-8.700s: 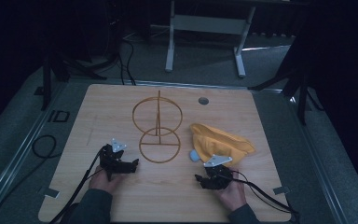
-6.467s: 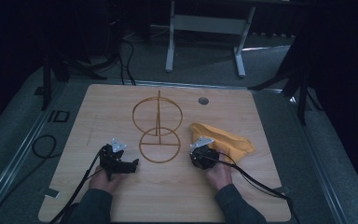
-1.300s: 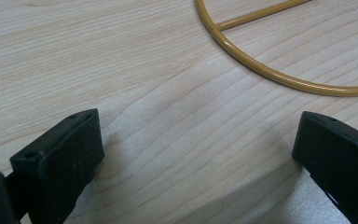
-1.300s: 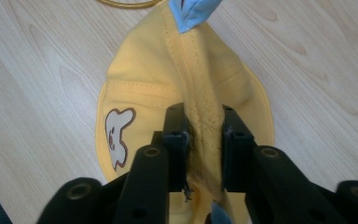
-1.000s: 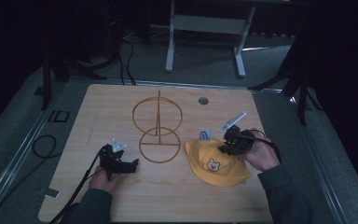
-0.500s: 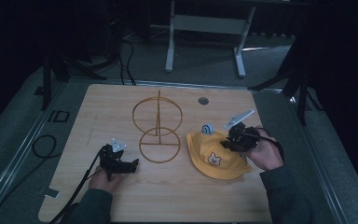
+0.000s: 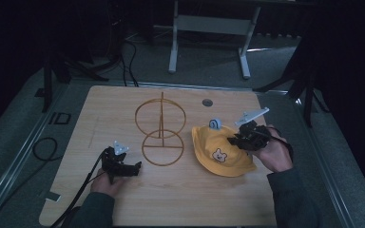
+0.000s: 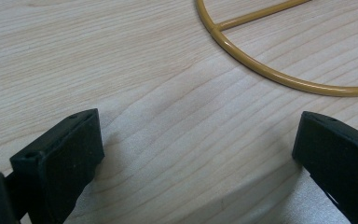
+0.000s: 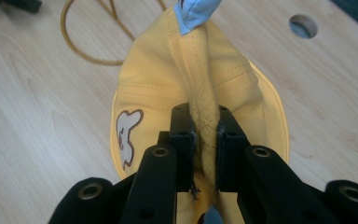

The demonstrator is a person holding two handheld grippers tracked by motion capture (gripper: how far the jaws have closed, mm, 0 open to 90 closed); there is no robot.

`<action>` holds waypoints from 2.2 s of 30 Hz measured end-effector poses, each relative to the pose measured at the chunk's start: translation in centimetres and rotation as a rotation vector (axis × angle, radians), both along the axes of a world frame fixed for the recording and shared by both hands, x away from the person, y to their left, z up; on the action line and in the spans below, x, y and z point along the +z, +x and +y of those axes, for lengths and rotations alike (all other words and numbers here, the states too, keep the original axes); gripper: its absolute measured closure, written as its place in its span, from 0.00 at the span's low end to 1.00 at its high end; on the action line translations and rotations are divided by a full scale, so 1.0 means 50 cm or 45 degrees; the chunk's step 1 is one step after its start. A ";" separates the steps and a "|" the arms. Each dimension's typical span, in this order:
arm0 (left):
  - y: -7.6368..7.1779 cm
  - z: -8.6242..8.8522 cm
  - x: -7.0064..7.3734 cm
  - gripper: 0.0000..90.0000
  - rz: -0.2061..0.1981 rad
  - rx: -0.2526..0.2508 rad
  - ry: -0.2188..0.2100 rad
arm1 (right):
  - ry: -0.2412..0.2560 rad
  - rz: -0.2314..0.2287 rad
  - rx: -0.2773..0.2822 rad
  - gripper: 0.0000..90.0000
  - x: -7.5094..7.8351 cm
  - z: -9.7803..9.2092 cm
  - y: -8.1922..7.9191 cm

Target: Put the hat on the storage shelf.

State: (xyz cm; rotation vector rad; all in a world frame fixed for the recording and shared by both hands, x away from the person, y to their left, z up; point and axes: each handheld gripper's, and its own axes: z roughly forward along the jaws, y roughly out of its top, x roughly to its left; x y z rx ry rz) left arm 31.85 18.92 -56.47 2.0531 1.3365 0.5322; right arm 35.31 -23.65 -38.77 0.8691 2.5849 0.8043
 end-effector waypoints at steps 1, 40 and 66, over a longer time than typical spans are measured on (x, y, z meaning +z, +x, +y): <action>0.000 0.000 0.000 0.02 0.000 0.000 0.000 | 0.000 0.000 0.000 0.90 0.000 0.000 0.000; 0.000 0.000 0.000 0.02 -0.002 0.002 -0.002 | 0.240 -0.180 -0.049 0.90 0.076 -0.020 -0.006; 0.000 0.000 0.000 0.02 -0.001 0.002 -0.002 | 0.435 -0.284 -0.049 0.91 0.120 -0.030 -0.012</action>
